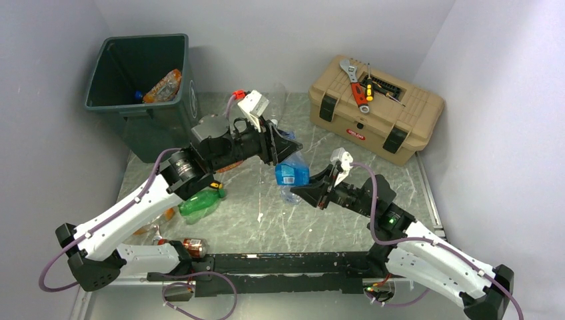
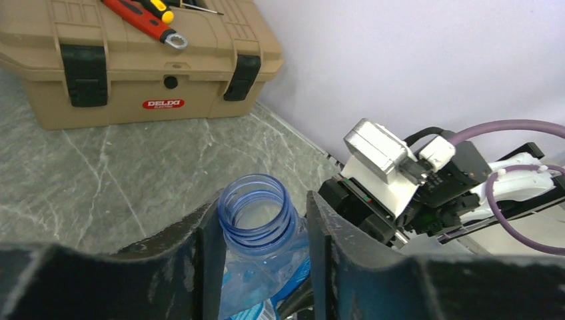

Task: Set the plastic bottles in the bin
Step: Pick up the plastic bottle from the corner of the board, then place the plastic bottle in the trash bin.

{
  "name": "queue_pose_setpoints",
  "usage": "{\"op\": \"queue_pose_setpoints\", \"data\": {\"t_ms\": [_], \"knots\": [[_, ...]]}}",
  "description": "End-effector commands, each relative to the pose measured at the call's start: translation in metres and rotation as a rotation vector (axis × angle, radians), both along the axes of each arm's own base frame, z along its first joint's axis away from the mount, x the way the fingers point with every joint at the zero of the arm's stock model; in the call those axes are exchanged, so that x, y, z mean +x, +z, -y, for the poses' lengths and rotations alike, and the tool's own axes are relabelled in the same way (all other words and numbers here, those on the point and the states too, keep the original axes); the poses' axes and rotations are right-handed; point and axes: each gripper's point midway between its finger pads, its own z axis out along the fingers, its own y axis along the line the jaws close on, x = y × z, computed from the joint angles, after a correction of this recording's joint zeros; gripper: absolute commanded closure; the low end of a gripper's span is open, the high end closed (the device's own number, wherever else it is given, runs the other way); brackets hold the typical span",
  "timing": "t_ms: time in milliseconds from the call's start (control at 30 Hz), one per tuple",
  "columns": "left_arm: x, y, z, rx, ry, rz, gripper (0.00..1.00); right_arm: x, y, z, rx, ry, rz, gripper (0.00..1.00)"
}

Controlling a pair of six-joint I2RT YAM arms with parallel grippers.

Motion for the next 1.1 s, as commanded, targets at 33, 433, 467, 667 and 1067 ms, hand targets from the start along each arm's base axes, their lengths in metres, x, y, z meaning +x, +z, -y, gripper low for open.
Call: {"op": "queue_pose_setpoints", "data": {"t_ms": [33, 433, 467, 667, 1067], "knots": [[-0.008, 0.038, -0.006, -0.075, -0.017, 0.093, 0.71, -0.001, 0.033, 0.000, 0.064, 0.001, 0.064, 0.87], [0.056, 0.109, -0.095, 0.137, 0.450, 0.435, 1.00, -0.007, 0.043, 0.019, 0.063, -0.055, -0.014, 0.00], [0.075, 0.118, -0.115, 0.164, 0.526, 0.453, 1.00, -0.006, 0.041, 0.022, 0.065, -0.070, -0.015, 0.00], [0.144, 0.178, -0.222, 0.099, 0.842, 0.469, 1.00, 0.001, 0.026, 0.031, 0.093, -0.142, -0.057, 0.00], [0.253, 0.198, -0.373, 0.033, 1.346, 0.764, 1.00, -0.006, -0.016, 0.032, 0.208, -0.130, -0.212, 0.01]]}}
